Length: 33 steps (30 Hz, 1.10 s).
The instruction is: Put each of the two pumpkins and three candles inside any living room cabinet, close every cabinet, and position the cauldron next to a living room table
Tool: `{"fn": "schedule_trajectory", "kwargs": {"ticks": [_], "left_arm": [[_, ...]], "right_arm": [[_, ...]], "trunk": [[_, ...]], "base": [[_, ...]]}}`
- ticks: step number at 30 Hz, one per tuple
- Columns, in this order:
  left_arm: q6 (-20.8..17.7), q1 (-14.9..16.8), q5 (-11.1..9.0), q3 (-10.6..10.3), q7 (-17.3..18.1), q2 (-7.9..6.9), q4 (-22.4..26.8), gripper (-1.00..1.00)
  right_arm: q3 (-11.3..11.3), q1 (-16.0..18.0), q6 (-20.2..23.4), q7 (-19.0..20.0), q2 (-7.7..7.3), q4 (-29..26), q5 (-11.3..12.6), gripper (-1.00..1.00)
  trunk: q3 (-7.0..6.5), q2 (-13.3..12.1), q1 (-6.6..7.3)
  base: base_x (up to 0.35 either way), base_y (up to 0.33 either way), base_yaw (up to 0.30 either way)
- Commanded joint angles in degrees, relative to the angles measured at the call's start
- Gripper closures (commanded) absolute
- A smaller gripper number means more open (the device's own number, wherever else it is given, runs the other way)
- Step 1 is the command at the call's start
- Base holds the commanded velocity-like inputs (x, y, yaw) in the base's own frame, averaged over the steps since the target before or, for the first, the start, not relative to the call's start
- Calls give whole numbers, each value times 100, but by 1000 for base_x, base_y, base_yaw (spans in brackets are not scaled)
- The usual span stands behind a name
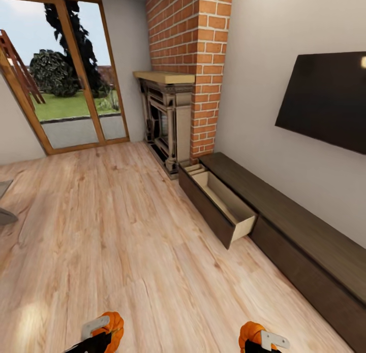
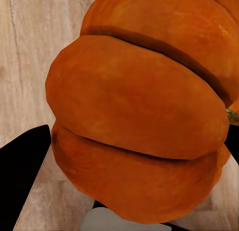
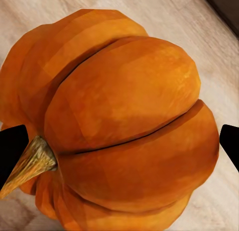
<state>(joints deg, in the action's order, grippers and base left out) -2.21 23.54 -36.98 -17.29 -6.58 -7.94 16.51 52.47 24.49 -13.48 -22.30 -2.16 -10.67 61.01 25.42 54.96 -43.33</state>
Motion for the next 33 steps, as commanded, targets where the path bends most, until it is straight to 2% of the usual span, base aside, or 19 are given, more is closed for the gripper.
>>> {"fn": "schedule_trajectory", "kwargs": {"ticks": [1, 16, 33], "left_arm": [[-25, 1, -28, -48, -63, -6, 19, 100], [-25, 1, -28, -51, -63, -6, 19, 100], [-25, 1, -22, -55, -63, -6, 19, 100]], "right_arm": [[52, 3, -22, -29, -4, -14, 46, 100], [52, 3, -15, -30, -4, -14, 46, 100], [52, 2, -20, -29, -4, -14, 45, 100]], "trunk": [[6, 4, -3], [6, 4, -3], [6, 4, -3]], "base": [[202, 235, 127], [249, 196, 248], [297, 129, 29]]}}
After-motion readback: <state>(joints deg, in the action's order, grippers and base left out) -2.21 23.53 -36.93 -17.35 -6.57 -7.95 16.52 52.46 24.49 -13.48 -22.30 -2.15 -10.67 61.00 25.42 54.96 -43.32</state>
